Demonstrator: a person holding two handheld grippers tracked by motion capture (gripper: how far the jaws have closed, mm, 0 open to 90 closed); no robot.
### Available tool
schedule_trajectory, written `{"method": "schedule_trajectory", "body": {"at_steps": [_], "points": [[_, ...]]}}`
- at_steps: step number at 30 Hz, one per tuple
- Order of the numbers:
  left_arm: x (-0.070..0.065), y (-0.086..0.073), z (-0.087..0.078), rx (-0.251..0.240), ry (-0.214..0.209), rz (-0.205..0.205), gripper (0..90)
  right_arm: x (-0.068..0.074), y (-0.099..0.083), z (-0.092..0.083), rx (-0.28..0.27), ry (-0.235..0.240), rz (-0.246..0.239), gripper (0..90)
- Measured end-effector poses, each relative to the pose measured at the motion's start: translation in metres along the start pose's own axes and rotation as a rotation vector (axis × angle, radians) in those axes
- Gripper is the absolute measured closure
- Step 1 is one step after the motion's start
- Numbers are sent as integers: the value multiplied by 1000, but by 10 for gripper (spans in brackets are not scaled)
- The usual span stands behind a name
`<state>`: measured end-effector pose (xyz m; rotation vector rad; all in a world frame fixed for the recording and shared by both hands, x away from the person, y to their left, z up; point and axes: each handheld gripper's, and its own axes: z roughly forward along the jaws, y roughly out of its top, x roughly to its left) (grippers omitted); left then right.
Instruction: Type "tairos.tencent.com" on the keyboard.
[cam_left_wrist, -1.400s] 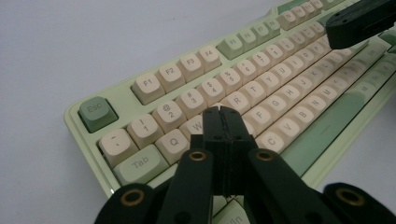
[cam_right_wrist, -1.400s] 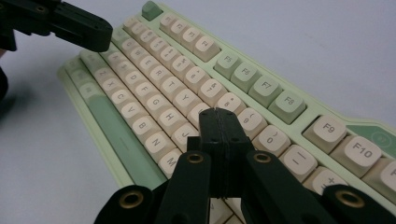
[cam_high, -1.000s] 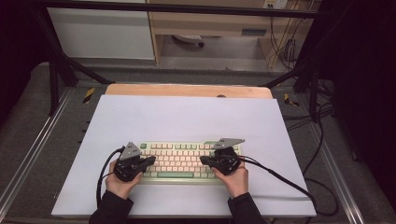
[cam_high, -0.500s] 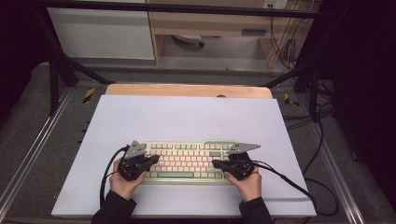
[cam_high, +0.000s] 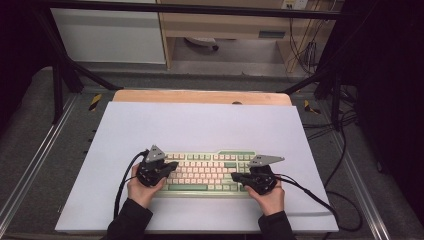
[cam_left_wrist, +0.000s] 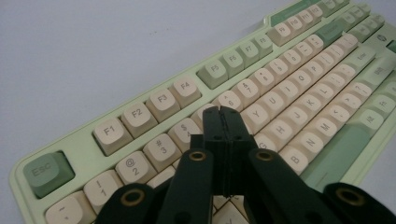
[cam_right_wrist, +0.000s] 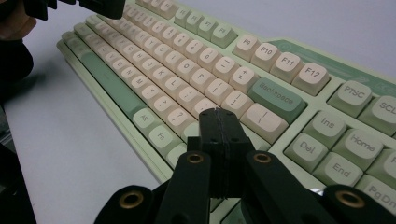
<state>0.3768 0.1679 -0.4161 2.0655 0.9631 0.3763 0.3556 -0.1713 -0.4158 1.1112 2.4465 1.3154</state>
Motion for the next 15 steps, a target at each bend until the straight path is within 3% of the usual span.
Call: {"method": "schedule_trajectory", "body": {"at_steps": [15], "points": [[-3, -5, 12, 21, 5, 18, 900, 0, -2, 3, 8, 7, 2, 900]]}}
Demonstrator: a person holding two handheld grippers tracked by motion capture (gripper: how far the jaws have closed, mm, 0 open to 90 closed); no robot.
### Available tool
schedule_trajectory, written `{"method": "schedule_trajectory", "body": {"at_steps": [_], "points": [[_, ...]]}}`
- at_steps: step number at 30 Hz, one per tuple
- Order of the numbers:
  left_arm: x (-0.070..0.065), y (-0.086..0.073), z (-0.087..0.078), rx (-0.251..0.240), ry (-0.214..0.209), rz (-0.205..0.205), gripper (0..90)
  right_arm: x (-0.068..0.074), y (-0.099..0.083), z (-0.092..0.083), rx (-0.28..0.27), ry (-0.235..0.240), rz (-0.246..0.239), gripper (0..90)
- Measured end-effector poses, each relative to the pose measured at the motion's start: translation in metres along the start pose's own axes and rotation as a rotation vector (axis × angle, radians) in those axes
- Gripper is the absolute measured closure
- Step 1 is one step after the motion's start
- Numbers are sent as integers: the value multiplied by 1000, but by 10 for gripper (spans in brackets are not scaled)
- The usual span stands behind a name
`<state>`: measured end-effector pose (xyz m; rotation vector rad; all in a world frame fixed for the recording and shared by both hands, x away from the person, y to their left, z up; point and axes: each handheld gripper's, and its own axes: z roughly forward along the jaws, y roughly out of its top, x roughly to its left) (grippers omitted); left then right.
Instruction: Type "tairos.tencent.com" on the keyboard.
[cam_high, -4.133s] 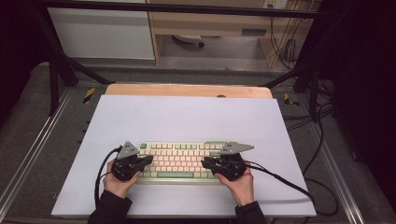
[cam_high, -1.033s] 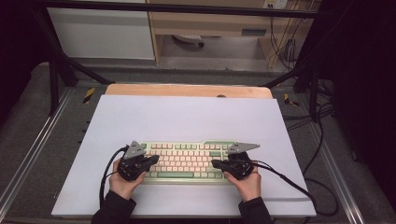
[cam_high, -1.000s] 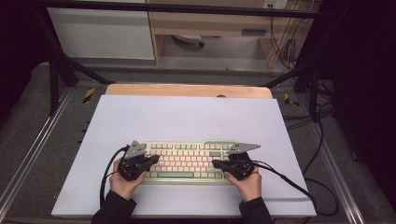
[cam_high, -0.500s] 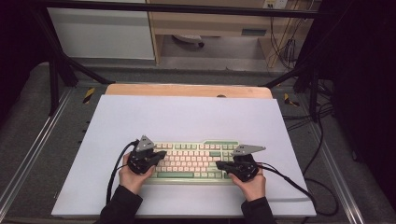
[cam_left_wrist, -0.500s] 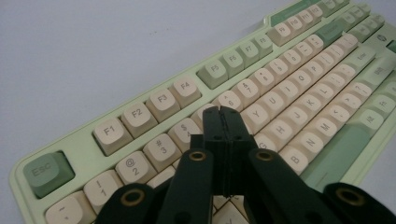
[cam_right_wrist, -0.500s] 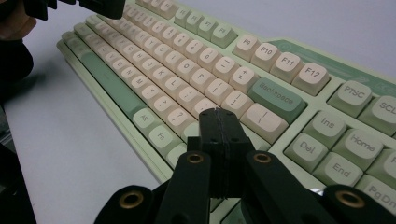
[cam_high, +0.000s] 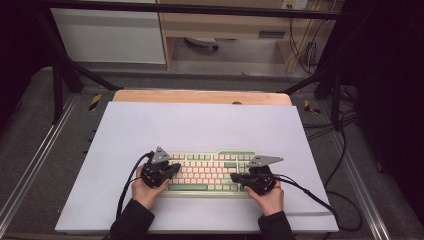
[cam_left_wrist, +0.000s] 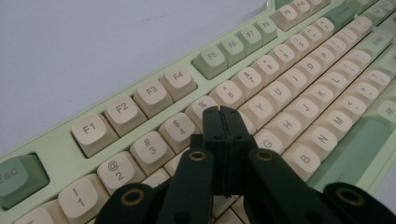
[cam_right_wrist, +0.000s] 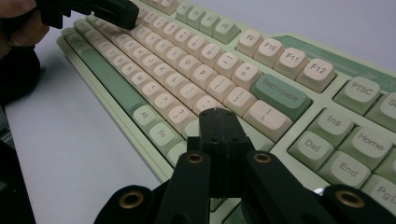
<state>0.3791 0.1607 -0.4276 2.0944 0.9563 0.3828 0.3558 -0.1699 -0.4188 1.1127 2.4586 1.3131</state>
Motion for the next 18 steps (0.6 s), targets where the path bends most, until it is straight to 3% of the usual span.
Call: {"method": "schedule_trajectory", "body": {"at_steps": [9, 18], "points": [[-1, -3, 1, 0, -12, 3, 900, 0, 0, 1, 9, -2, -4, 900], [-3, -2, -9, -22, -29, 5, 900, 0, 0, 1, 6, -3, -8, 900]]}}
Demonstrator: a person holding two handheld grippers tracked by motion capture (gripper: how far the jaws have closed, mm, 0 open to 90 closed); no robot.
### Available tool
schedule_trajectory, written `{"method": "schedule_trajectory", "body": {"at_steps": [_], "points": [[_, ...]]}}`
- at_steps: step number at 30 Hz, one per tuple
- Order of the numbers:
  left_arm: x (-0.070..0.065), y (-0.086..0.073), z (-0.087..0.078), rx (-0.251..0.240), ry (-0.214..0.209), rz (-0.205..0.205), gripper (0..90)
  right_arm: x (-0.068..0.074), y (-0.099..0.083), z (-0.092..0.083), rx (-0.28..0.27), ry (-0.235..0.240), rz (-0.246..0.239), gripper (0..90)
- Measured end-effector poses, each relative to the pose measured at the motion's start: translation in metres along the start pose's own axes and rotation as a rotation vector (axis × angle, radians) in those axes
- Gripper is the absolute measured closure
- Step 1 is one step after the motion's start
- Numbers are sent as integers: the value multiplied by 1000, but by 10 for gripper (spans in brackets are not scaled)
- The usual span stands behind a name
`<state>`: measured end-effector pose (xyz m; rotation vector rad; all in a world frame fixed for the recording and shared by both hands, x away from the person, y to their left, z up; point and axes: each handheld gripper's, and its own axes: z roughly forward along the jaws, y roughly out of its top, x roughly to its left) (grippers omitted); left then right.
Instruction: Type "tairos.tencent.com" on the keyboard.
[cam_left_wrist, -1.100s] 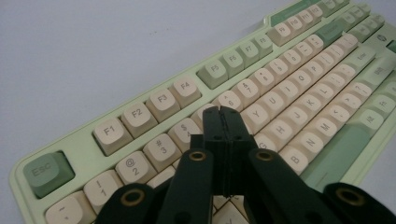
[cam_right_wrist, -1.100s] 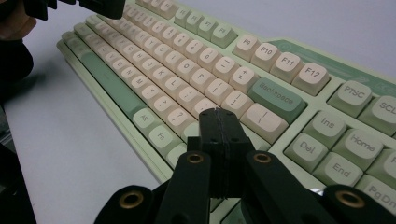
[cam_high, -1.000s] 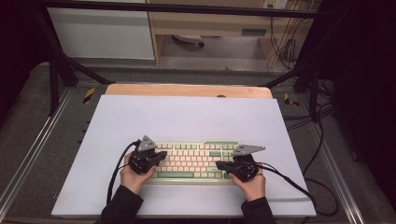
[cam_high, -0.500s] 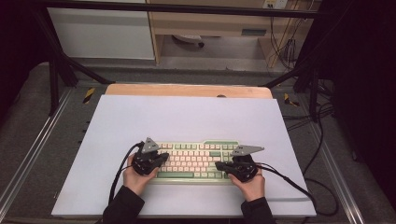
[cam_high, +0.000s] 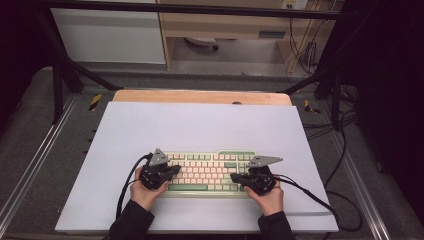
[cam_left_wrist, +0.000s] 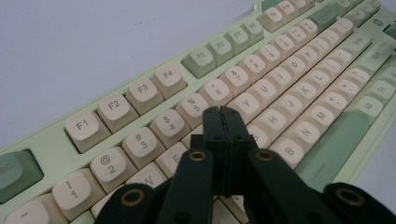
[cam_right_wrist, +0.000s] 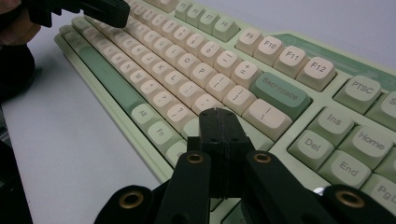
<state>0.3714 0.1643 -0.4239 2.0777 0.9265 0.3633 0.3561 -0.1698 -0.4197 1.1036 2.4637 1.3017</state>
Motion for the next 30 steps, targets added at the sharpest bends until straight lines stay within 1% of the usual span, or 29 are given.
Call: {"method": "schedule_trajectory", "body": {"at_steps": [7, 12, 21, 25, 30], "points": [[0, -2, -8, -1, -6, 0, 900, 0, 1, -1, -7, 0, 4, 900], [2, -5, -13, -8, -5, -12, 900, 0, 1, -1, -12, 2, 3, 900], [5, -9, -23, -13, 0, -20, 900, 1, 2, -1, -28, 4, 14, 900], [8, -12, -26, -12, 5, -29, 900, 2, 2, -1, -27, 3, 21, 900], [11, -16, -31, -14, 11, -34, 900, 5, 4, 2, -20, 4, 11, 900]]}}
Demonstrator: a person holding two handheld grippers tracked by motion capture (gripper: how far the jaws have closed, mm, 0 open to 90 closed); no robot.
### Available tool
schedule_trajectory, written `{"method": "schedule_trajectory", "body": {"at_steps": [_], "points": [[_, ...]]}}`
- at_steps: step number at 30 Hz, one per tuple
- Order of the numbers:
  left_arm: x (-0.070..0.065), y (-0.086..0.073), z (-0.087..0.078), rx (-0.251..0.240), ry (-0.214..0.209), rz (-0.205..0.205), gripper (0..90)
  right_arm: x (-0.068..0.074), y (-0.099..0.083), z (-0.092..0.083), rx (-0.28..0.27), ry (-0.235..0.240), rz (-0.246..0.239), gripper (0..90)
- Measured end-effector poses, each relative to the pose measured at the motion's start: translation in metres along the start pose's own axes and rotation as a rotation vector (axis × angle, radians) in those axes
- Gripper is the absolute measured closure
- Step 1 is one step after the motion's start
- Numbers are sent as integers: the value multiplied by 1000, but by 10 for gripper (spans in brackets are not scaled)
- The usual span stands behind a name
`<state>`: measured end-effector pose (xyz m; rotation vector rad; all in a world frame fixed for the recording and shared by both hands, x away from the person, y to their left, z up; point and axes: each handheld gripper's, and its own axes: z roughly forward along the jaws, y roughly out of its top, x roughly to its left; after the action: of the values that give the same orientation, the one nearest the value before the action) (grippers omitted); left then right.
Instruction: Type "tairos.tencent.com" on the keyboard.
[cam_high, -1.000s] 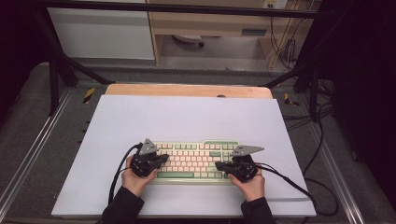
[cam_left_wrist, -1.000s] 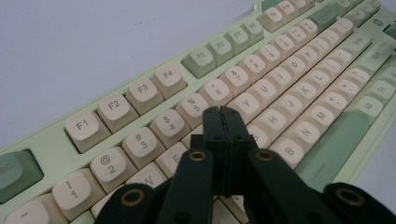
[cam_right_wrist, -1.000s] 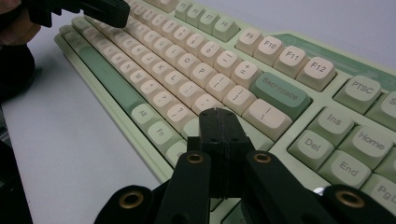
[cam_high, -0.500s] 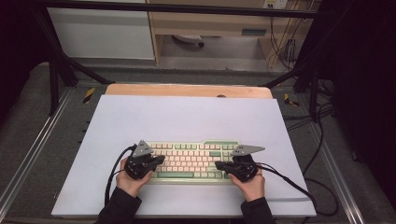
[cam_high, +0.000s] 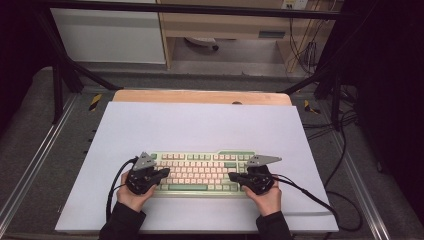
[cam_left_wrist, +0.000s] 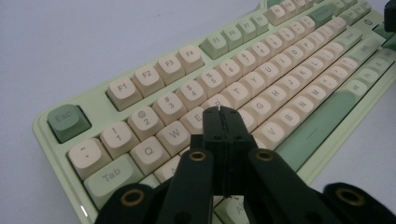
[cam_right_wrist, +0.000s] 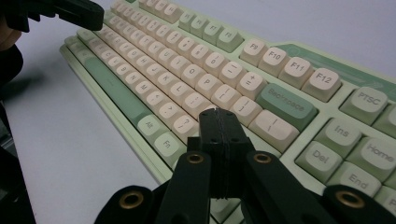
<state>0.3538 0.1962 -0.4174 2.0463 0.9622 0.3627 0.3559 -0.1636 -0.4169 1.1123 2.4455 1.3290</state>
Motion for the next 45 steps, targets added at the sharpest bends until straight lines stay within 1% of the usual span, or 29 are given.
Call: {"method": "schedule_trajectory", "body": {"at_steps": [6, 13, 16, 19, 21, 22, 24, 28, 29, 30, 31, 35, 37, 45], "points": [[3, -3, -6, -7, 1, -4, 900, 6, 5, 6, 8, 4, -9, 900], [7, -9, -11, -8, 8, -14, 900, 14, 18, 16, -4, 10, -22, 900], [9, -10, -13, -11, 10, -17, 900, 19, 25, 23, -5, 11, -38, 900], [9, -10, -13, -17, 9, -22, 900, 22, 30, 31, 1, 6, -36, 900], [9, -10, -13, -16, 8, -22, 900, 23, 33, 36, -1, 6, -34, 900], [9, -10, -13, -16, 7, -22, 900, 23, 34, 39, -1, 9, -24, 900], [9, -11, -12, -11, 6, -19, 900, 22, 35, 44, 6, -1, -23, 900], [10, -11, -11, -11, 2, -22, 900, 24, 40, 55, 9, -2, -31, 900], [10, -11, -11, -12, 2, -22, 900, 25, 41, 58, 11, -3, -24, 900], [10, -11, -11, -12, 2, -22, 900, 25, 42, 61, 16, -8, -31, 900], [10, -11, -11, -13, 3, -24, 900, 25, 43, 63, 20, -15, -37, 900], [10, -11, -11, -12, 0, -21, 900, 24, 43, 70, 35, -16, -33, 900], [10, -11, -11, -12, 0, -20, 900, 24, 41, 72, 46, -29, -39, 900], [10, -12, -11, -13, 1, -22, 900, 23, 38, 76, 64, -40, -44, 900]]}}
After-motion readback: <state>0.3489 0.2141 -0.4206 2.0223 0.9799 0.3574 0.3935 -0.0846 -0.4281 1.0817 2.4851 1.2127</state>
